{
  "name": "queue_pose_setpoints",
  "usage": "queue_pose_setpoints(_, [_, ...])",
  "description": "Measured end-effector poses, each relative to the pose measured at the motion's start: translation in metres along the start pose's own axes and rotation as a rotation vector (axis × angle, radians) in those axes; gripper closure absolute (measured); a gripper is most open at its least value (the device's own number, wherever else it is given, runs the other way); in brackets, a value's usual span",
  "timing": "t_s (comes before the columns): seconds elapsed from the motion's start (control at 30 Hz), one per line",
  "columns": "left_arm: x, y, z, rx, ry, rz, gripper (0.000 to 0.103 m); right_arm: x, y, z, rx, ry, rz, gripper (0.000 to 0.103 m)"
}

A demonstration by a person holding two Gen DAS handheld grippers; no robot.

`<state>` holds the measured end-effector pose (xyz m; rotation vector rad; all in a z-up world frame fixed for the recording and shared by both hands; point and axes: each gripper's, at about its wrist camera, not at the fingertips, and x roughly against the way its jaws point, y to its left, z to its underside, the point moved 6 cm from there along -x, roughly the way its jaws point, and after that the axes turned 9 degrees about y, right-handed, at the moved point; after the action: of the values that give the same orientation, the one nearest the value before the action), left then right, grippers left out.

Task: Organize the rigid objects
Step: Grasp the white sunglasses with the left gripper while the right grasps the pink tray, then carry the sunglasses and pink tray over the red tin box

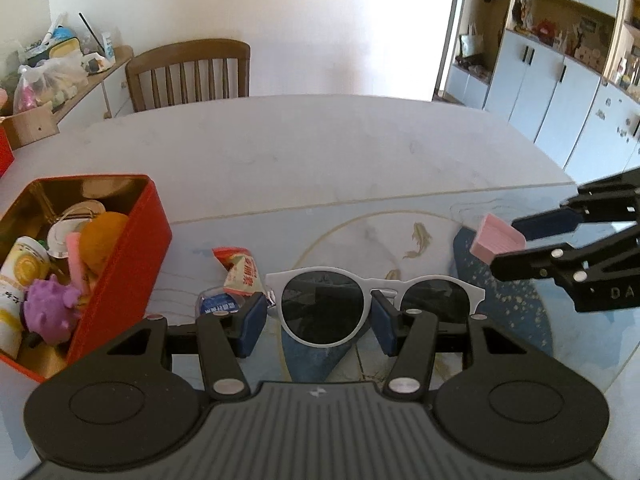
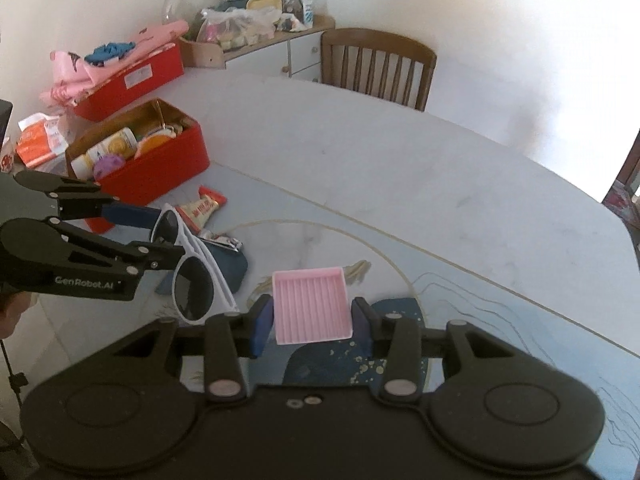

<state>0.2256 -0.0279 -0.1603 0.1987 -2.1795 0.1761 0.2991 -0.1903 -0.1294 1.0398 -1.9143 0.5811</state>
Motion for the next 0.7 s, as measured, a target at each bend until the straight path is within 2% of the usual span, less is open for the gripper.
queue_pose_setpoints(0.33, [0.042, 0.024, -0.012, 0.053, -0.06, 0.008, 0.048, 0.033, 0.034, -0.015, -0.004, -0.06, 0.016, 0.061])
queue_pose_setpoints(0.7, [0.081, 0.08, -0.02, 0.103, -0.122, -0.021, 0.048, 0.046, 0.09, -0.05, 0.027, -0.113, -0.001, 0.061])
